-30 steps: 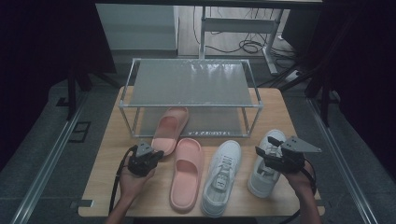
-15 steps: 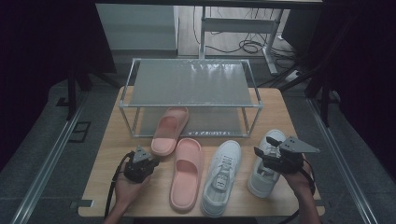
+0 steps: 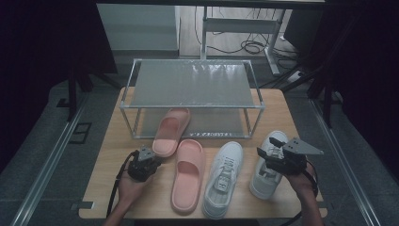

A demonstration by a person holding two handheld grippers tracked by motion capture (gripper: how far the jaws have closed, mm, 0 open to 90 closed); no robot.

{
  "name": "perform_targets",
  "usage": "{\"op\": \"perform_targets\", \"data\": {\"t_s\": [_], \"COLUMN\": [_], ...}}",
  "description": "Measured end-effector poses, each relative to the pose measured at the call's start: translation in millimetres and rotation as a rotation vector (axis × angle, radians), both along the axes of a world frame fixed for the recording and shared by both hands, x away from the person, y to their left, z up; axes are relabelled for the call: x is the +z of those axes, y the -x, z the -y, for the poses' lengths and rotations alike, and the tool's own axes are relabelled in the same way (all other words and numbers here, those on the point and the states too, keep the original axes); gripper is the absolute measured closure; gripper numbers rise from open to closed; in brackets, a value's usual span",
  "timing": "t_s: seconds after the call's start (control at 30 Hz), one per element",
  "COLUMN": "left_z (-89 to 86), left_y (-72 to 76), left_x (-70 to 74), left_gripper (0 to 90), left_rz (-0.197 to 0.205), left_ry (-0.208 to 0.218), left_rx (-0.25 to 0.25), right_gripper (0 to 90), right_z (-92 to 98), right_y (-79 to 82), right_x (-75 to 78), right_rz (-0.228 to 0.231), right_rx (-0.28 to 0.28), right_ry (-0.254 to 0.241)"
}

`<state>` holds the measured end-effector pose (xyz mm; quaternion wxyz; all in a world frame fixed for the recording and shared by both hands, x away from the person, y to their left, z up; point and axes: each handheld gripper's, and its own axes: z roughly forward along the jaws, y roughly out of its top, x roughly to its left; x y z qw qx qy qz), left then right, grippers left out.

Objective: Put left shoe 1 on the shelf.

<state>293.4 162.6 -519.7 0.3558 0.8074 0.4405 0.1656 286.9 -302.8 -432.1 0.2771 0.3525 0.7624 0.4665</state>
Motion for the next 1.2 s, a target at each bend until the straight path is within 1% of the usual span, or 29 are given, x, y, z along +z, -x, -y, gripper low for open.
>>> {"op": "perform_targets", "data": {"t_s": [0.1,0.23,0.43,0.57,0.6,0.83,0.87,0.9,1.1,1.13,1.2], "left_z": [0.0,1.7,7.5,11.1,11.8,16.3,17.3,17.3,22.4,24.0,25.0], "left_y": [-4.8,-6.4,-13.1,-18.6,-20.0,-33.4,-37.9,-37.9,-49.5,-53.6,-55.5], "left_x": [-3.5,-3.8,-2.1,-2.6,-2.8,-5.1,-4.9,-4.9,-5.3,-5.1,-5.0], "left_gripper": [90.0,90.0,90.0,90.0,90.0,90.0,90.0,90.0,90.0,90.0,90.0], "left_rz": [-0.011,-0.006,-0.005,-0.005,-0.004,-0.003,-0.008,-0.008,-0.008,-0.01,-0.01], "left_ry": [0.003,0.004,-0.018,-0.023,-0.019,-0.017,-0.022,-0.022,-0.024,-0.035,-0.036], "left_rx": [0.003,0.004,-0.008,-0.008,-0.005,0.002,0.001,0.001,0.001,-0.005,-0.004], "right_gripper": [37.7,37.7,37.7,37.7,37.7,37.7,37.7,37.7,37.7,37.7,37.7], "right_z": [-1.7,-2.3,-1.4,-0.4,-0.4,-0.7,-0.4,-0.4,-1.0,-0.8,-0.6], "right_y": [0.2,-0.3,-0.2,0.0,-0.1,-0.5,-0.4,-0.4,-0.8,-0.9,-0.9], "right_x": [-0.3,-1.1,-0.7,-0.3,-0.5,-0.8,-0.8,-0.8,-1.2,-1.3,-1.2], "right_rz": [-0.001,-0.001,0.002,0.003,0.002,0.001,0.0,0.0,0.003,0.001,0.001], "right_rx": [0.004,0.001,-0.002,-0.004,-0.004,-0.01,-0.01,-0.01,-0.008,-0.01,-0.012], "right_ry": [0.002,0.0,-0.001,-0.002,-0.002,-0.003,-0.003,-0.003,0.0,-0.002,-0.003]}}
